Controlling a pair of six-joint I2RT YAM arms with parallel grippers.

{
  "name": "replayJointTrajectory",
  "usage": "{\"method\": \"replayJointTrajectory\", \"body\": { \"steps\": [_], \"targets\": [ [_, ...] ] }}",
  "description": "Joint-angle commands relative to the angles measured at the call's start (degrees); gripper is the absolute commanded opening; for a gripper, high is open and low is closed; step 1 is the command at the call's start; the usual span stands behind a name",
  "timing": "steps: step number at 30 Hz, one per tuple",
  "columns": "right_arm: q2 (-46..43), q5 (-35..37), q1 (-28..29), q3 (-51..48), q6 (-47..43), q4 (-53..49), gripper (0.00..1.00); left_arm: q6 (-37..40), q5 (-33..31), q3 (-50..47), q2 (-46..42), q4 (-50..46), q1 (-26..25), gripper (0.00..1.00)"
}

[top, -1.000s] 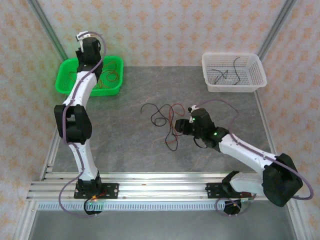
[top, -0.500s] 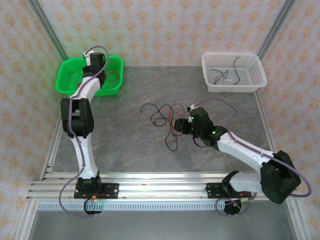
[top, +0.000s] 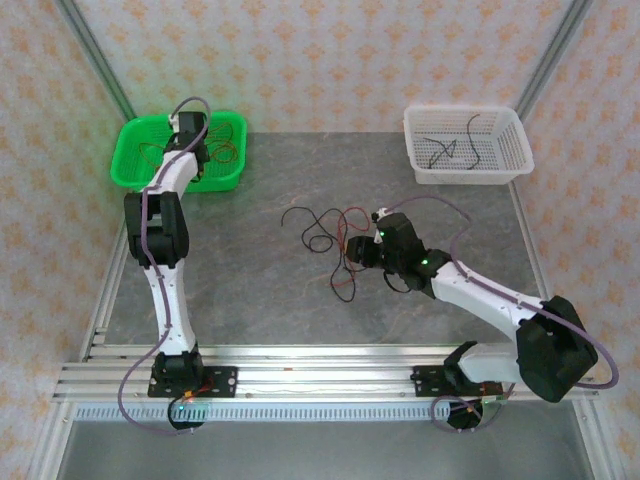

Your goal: Untangle the cables

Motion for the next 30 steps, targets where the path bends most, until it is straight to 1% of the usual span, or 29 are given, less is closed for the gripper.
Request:
{"method": "replayJointTrajectory", "body": {
  "steps": [1, 7, 11, 17, 19, 23, 25, 28, 30],
  "targets": [
    [0.5, -0.2, 0.2, 2.0, -0.6, 0.0, 0.46, -0.4, 0.9, 3.6, 0.9, -3.9, 0.3, 0.19],
    [0.0, 0.2, 0.2, 2.1, -0.7, -0.5, 0.46, -0.3, 1.2, 5.4, -0.2, -4.8, 0.3, 0.41],
    [-0.5, 1.3, 0.2, 2.3, -1.1, -1.4, 0.46, -1.3, 2.0, 6.0, -1.6, -5.8, 0.3, 0.46],
    [0.9, 6.4, 0.2, 4.3, -2.0, -6.5, 0.46, -5.0, 6.4, 5.8, -7.5, -6.4, 0.2, 0.49],
    [2.3, 8.2, 0.2, 5.6, -2.4, -9.1, 0.46, -6.4, 8.3, 5.9, -10.0, -6.6, 0.1, 0.52],
    [4.9, 9.5, 0.2, 7.7, -3.3, -12.1, 0.46, -8.5, 10.9, 6.7, -14.5, -8.6, -0.1, 0.59],
    [6.4, 9.7, 0.2, 9.0, -3.9, -13.6, 0.47, -10.3, 13.7, 6.6, -17.1, -9.6, -0.1, 0.62],
    [9.1, 9.4, 0.2, 11.7, -5.2, -15.6, 0.47, -12.2, 19.6, 6.1, -20.8, -10.4, -0.5, 0.68],
    [10.8, 9.2, 0.3, 13.6, -6.3, -16.9, 0.48, -12.5, 21.7, 6.0, -23.7, -11.5, -1.3, 0.72]
  ]
}}
